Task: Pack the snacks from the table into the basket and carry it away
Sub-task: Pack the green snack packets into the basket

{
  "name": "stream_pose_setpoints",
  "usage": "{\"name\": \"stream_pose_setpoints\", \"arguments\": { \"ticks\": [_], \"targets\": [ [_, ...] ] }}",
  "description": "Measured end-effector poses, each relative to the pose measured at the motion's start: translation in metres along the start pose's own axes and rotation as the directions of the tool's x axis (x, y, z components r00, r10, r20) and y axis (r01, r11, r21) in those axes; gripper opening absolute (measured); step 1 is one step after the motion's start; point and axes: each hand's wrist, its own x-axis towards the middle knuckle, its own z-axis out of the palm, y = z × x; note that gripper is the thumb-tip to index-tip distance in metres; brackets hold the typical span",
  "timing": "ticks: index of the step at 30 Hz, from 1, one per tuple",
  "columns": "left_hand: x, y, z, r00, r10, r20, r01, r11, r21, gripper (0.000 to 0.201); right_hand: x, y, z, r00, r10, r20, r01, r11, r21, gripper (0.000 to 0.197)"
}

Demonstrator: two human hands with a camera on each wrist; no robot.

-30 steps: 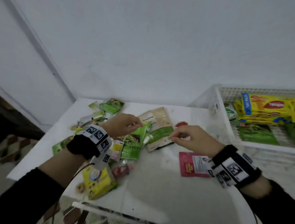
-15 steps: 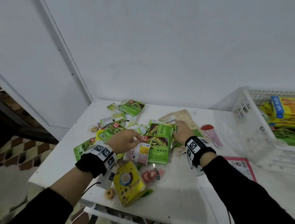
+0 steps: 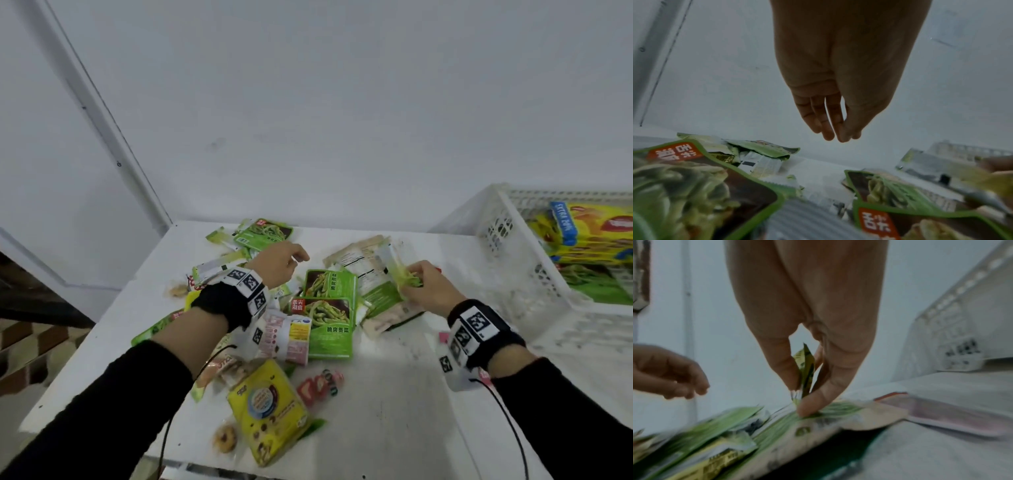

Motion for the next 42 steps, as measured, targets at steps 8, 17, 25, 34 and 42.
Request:
{"name": "stream_pose_setpoints", "arguments": {
  "ticks": [8, 17, 25, 34, 42],
  "targets": [
    [0.021, 0.088, 0.04, 0.875, 0.345, 0.338, -0.389, 0.918, 0.07, 0.041, -0.039, 0.042, -0.022, 0.998, 0.065, 0.002, -0.064, 0.973, 0.222, 0.024],
    [0.04, 0.115, 0.062, 0.891, -0.044, 0.453, -0.271, 0.748, 0.606, 0.062, -0.08, 0.063, -0.064, 0.996, 0.006, -0.094, 0.023, 0.953, 0.301, 0.032],
    [0.073, 0.178, -0.029, 0.922, 0.218, 0.321, -0.26, 0.961, 0.095, 0.044, -0.116, 0.06, -0.174, 0.958, -0.055, -0.283, 0.139, 0.949, 0.285, 0.033],
    [0.111, 0.305, -0.042, 0.873, 0.217, 0.436, -0.223, 0.974, -0.039, 0.024, -0.132, 0.12, -0.32, 0.906, -0.064, -0.419, 0.153, 0.971, 0.183, 0.034],
    [0.174, 0.46, 0.016, 0.838, 0.519, 0.17, -0.446, 0.83, -0.335, 0.016, -0.132, 0.189, -0.418, 0.865, 0.018, -0.502, 0.041, 0.993, 0.107, 0.04]
  ]
}}
